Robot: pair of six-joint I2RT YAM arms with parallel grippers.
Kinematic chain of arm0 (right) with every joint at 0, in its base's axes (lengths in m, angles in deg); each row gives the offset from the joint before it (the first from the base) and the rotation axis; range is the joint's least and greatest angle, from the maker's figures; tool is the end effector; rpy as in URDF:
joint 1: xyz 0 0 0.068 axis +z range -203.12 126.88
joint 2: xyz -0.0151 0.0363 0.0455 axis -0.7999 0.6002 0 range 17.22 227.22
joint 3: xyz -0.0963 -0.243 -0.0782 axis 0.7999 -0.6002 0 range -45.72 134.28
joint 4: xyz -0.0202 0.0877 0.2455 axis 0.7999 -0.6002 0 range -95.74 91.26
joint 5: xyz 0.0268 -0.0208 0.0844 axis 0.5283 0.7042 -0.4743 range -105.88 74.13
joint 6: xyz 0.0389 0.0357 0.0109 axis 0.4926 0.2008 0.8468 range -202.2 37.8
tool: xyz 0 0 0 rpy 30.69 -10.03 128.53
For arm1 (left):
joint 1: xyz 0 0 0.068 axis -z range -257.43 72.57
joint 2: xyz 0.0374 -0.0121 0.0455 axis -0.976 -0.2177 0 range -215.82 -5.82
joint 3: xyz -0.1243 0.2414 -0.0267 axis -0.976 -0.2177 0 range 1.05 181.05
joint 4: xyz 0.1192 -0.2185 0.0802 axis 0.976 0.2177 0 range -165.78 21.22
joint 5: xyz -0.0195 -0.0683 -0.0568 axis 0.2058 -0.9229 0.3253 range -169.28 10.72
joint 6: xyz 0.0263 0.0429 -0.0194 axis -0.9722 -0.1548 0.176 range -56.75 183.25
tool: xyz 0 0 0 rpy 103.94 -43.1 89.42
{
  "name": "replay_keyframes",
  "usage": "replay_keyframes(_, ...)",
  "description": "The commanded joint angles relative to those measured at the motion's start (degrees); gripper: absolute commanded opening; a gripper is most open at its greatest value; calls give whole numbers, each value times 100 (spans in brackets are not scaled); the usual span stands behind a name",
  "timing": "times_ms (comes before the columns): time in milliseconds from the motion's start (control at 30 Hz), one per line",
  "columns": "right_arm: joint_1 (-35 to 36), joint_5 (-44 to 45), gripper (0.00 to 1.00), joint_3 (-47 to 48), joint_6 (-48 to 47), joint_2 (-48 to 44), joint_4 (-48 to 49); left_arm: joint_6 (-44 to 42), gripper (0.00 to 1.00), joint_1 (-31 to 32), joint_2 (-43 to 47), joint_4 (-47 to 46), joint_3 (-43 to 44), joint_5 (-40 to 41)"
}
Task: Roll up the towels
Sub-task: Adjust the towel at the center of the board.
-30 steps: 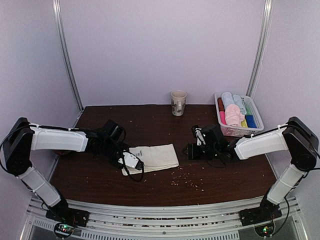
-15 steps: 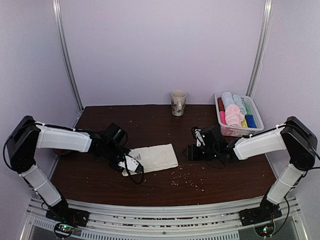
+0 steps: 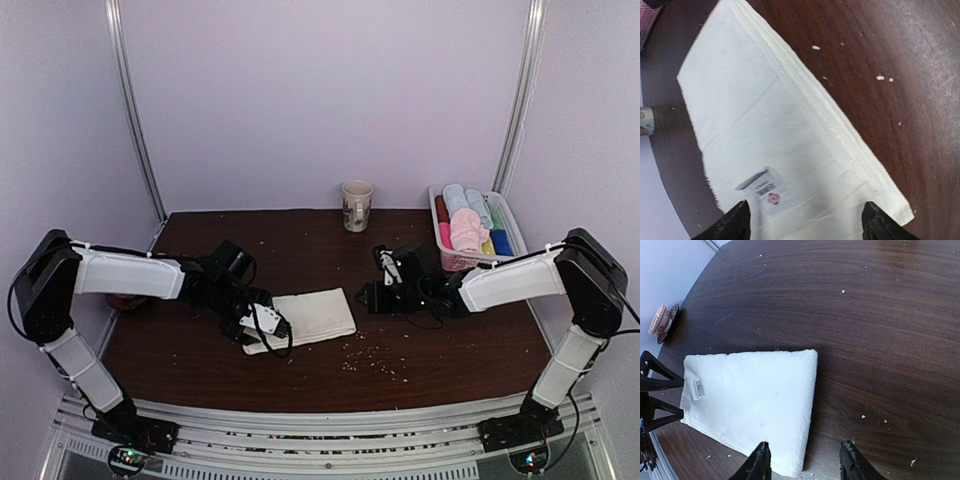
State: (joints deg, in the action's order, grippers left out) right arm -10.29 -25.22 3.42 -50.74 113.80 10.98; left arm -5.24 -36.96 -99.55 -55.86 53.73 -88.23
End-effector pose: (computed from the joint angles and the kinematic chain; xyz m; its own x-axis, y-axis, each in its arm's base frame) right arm 0.2502 0.2397 0.1691 -0.7819 -0.0226 -0.6229 -0.4184 0.7598 0.4976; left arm 0.2357 -0.2083 0.1658 0.4060 0.8616 -0.3045 0.8750 -0.2705 0.4015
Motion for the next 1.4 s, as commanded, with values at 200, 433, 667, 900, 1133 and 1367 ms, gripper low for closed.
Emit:
replay_keyframes(200, 68, -406, 42, 1254, -117, 728, 59, 1502, 63, -385, -217, -117, 1343, -520)
replay_keyframes(433, 89, -628, 35, 1980, -27, 1547, 30, 2425, 28, -732, -1391, 549, 2406, -776)
replay_keyframes(667, 77, -640, 33, 2132, 107, 2173, 161, 2647, 25, -764, -1765, 516, 2167, -266)
replay_keyframes(900, 77, -464, 31, 2164, 128, 2541, 26, 2752, 26, -760, -1864, -117, 1532, 822)
replay_keyframes(1133, 79, -458, 31, 2166, 63, 2382, -61, 3037, 30, -749, -1646, -729, 1330, 1638)
replay_keyframes(1367, 86, -457, 31, 2161, -50, 2094, -169, 3298, 40, -768, -864, -1055, 1497, 1322)
